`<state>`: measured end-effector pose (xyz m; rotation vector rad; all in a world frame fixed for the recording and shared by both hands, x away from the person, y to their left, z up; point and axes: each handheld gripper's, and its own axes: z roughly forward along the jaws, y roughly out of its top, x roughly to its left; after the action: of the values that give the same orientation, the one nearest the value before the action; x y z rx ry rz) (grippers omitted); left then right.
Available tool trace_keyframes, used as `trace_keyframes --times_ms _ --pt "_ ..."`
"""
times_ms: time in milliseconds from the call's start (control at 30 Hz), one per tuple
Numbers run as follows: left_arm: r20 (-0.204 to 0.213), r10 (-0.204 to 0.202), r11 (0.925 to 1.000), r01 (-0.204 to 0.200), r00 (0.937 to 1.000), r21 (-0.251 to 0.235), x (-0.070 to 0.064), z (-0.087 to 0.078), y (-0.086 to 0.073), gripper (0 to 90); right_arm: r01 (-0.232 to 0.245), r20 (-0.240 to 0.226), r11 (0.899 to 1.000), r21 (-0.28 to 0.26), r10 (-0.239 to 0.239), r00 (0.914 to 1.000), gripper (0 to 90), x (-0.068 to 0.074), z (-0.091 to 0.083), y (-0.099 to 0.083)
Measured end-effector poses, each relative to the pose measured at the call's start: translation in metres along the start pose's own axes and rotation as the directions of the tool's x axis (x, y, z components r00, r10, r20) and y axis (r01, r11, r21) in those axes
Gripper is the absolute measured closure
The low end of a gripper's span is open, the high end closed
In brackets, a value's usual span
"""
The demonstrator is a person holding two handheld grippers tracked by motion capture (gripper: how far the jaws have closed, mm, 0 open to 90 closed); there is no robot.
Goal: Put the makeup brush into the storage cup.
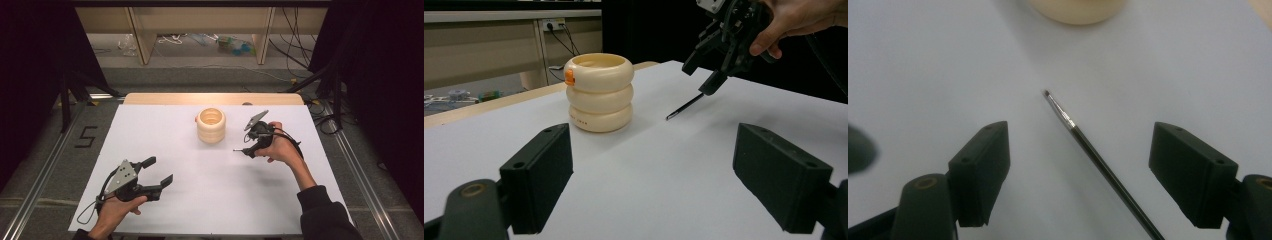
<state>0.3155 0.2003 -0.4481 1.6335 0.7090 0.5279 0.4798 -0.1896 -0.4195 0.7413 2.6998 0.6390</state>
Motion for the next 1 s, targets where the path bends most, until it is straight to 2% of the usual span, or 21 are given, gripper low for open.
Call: trace_keyframes --times_ms 133,167,233,333,600,767,1000 --pt "0.003 0.0 1.0 0.0 1.0 0.002 0.0 0.0 0.0 16.3 -0.003 -0.003 1.0 0.027 0.003 1.0 25.7 -0.006 0.005 0.001" --pt "0.006 0.012 0.9999 -0.012 0.9999 -0.002 0.001 0.001 0.0 16.3 -0.003 -0.003 1.0 0.027 0.003 1.0 25.7 -0.006 0.005 0.001" --pt "0.0 0.0 1.0 0.0 1.0 0.003 0.0 0.001 0.0 16.3 0.002 -0.011 0.999 0.041 -0.001 0.9999 26.5 -0.008 0.006 0.004" --pt "0.001 -0.001 1.0 0.001 1.0 0.003 0.0 0.001 0.0 16.3 0.004 -0.032 0.998 0.056 -0.002 0.9995 27.6 -0.009 0.009 0.006" --pt "0.003 0.001 1.0 -0.001 1.0 0.003 0.0 0.001 0.0 16.3 0.001 -0.054 0.996 0.094 0.004 0.9985 29.1 -0.014 0.016 0.011" --pt "0.003 0.008 1.0 -0.008 1.0 0.002 0.001 0.0 0.0 16.3 0.023 -0.067 0.992 0.124 -0.015 0.9976 31.4 -0.015 0.021 0.013" --pt "0.003 0.004 1.0 -0.004 1.0 0.004 0.0 0.001 0.0 16.3 0.014 -0.082 0.986 0.169 0.0 0.9967 34.7 -0.018 0.028 0.011"
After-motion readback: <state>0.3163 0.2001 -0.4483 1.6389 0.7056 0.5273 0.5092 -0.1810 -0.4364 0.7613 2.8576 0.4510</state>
